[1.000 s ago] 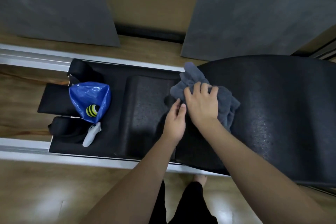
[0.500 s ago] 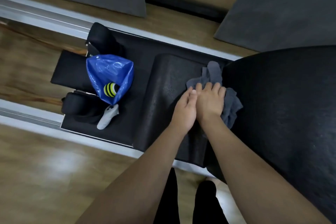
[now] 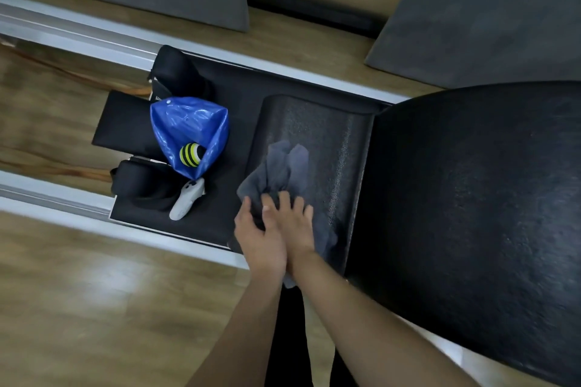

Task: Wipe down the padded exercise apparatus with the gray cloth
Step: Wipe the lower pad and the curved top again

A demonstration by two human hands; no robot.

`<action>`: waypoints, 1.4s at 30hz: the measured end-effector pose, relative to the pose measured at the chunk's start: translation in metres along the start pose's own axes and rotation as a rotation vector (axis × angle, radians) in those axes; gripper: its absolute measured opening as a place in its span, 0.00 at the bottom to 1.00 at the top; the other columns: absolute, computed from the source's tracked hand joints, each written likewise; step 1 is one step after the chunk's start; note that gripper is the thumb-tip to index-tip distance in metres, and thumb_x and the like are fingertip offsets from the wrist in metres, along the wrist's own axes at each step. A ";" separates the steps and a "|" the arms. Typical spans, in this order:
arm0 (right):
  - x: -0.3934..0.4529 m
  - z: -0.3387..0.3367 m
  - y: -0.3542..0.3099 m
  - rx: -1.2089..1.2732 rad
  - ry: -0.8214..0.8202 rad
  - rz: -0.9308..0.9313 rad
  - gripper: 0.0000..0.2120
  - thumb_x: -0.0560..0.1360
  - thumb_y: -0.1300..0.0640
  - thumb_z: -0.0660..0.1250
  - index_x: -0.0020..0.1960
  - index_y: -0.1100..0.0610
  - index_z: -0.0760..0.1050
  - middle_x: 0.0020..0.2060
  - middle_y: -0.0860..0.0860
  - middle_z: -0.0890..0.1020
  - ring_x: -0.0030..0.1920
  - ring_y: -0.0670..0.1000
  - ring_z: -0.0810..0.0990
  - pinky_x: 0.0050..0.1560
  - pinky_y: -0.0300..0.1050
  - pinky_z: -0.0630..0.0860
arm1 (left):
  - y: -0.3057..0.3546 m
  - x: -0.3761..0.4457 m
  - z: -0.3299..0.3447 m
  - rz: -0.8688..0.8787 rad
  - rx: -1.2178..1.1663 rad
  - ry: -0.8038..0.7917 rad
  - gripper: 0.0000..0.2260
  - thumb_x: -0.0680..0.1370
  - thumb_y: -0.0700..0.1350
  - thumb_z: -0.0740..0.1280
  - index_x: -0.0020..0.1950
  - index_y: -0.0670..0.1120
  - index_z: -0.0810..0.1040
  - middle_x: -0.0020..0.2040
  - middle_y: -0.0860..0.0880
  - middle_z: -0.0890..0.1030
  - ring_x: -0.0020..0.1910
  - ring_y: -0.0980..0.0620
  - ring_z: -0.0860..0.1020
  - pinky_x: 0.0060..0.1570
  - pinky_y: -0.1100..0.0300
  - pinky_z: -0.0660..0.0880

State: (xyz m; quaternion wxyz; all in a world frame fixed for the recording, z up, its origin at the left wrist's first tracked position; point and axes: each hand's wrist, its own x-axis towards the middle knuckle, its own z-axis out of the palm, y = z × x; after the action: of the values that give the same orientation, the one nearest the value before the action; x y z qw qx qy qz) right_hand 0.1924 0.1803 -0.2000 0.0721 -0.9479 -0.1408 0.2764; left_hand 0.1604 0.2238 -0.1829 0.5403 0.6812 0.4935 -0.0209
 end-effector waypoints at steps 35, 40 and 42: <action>-0.278 -0.181 0.252 -0.094 0.558 0.337 0.18 0.78 0.48 0.55 0.68 0.48 0.68 0.59 0.54 0.75 0.53 0.61 0.74 0.52 0.57 0.70 | 0.107 -0.343 0.111 0.584 -0.028 -0.611 0.18 0.81 0.48 0.66 0.71 0.52 0.72 0.74 0.56 0.63 0.72 0.64 0.64 0.66 0.75 0.61; -0.320 -0.190 0.334 0.076 0.576 0.524 0.24 0.75 0.44 0.60 0.69 0.48 0.66 0.64 0.54 0.72 0.56 0.62 0.71 0.53 0.58 0.67 | 0.115 -0.398 0.146 0.759 0.012 -0.785 0.18 0.81 0.44 0.65 0.72 0.51 0.72 0.74 0.55 0.68 0.73 0.66 0.64 0.63 0.76 0.63; -0.331 -0.191 0.368 0.159 0.598 0.595 0.28 0.73 0.42 0.64 0.70 0.48 0.65 0.65 0.54 0.72 0.57 0.61 0.71 0.54 0.58 0.67 | 0.115 -0.415 0.161 0.816 0.043 -0.839 0.19 0.82 0.43 0.64 0.73 0.50 0.72 0.74 0.54 0.69 0.74 0.64 0.64 0.66 0.74 0.62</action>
State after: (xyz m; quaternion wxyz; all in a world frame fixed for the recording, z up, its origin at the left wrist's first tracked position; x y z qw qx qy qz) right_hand 0.1125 -0.2820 0.0472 0.0996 -0.9772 0.1875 0.0082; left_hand 0.1089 -0.1594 0.0652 0.6397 0.7606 -0.0654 -0.0891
